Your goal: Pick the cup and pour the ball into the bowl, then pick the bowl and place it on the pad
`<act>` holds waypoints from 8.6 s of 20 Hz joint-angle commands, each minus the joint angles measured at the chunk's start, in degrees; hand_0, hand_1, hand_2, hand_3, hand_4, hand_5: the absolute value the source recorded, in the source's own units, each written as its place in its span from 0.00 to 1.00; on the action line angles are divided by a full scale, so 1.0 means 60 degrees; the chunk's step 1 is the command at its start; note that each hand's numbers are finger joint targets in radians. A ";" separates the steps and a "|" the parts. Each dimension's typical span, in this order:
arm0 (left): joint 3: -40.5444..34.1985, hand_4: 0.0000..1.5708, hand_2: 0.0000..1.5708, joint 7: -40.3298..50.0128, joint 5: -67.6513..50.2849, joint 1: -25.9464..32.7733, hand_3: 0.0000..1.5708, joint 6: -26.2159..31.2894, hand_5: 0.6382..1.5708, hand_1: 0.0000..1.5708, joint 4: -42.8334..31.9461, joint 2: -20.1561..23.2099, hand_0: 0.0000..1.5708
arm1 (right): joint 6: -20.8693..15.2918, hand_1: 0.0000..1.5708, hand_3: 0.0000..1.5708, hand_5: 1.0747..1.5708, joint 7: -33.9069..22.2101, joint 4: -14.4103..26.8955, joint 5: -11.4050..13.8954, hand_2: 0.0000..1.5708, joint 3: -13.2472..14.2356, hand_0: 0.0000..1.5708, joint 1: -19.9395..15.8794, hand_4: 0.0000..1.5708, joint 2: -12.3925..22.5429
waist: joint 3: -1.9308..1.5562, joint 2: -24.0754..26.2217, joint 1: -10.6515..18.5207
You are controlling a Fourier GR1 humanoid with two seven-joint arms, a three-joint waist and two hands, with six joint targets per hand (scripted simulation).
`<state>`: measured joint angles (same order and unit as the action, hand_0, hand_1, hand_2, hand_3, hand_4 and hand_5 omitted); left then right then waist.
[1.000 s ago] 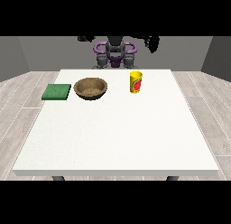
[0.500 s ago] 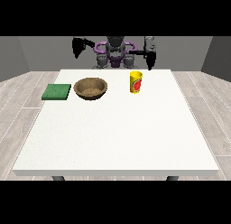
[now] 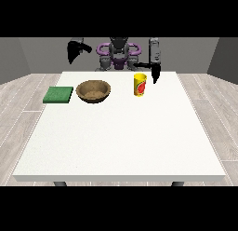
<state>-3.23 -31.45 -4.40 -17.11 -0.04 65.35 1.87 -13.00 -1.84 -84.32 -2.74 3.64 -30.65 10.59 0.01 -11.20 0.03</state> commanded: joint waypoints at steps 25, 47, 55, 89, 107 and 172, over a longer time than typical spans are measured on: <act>-0.0591 0.80 1.00 -0.4095 0.1069 -0.1460 1.00 -0.1676 0.64 0.82 -0.4856 0.0166 0.82 | 0.1288 0.00 0.42 1.00 0.0691 0.0884 -0.0726 0.25 0.1267 0.00 -0.0200 0.38 0.0894 | 0.0002 -0.0428 -0.0738; 0.0256 0.84 1.00 -0.0700 0.2775 -0.4082 1.00 -0.4351 0.62 0.86 -0.5020 0.0559 0.86 | 0.2613 0.00 0.43 1.00 0.0974 0.2325 -0.1338 0.23 0.2040 0.00 0.0286 0.35 0.1825 | -0.0004 0.0805 -0.1018; 0.1055 0.91 1.00 0.0466 0.4382 -0.5039 1.00 -0.5948 0.66 0.88 -0.5399 0.0674 0.88 | 0.3402 0.00 0.44 0.99 0.1972 0.2810 -0.1487 0.21 0.2276 0.00 0.0179 0.34 0.2297 | -0.0015 0.0131 -0.1492; 0.8543 0.94 1.00 0.9667 1.4755 -0.7461 1.00 -0.4762 0.61 0.97 -0.7797 -0.0307 0.97 | 0.2935 0.00 0.41 0.99 0.2277 0.4915 -0.0829 0.22 0.1518 0.00 -0.1217 0.36 0.1270 | -0.0007 0.1107 -0.2067; 0.6072 0.87 1.00 0.8295 1.2944 -0.8014 1.00 -0.4087 0.78 0.94 -0.4813 0.0129 0.94 | 0.3390 0.00 0.41 0.99 0.2913 0.5878 -0.1011 0.23 0.2389 0.00 0.0230 0.36 0.2377 | -0.0004 0.1979 -0.0428; -0.4073 0.00 0.00 0.7641 -0.5508 -0.6711 0.00 0.3871 1.00 0.00 -0.0697 0.5600 0.00 | 0.3612 0.00 0.00 1.00 0.5775 0.9200 -0.2157 0.00 0.2896 0.00 -0.0595 0.09 0.0275 | -0.0016 -0.1046 0.1373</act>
<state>-27.87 13.41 -36.17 -58.06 23.45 59.15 35.35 6.28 34.03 -33.01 -13.47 19.14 -33.27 11.54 0.42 -16.34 6.78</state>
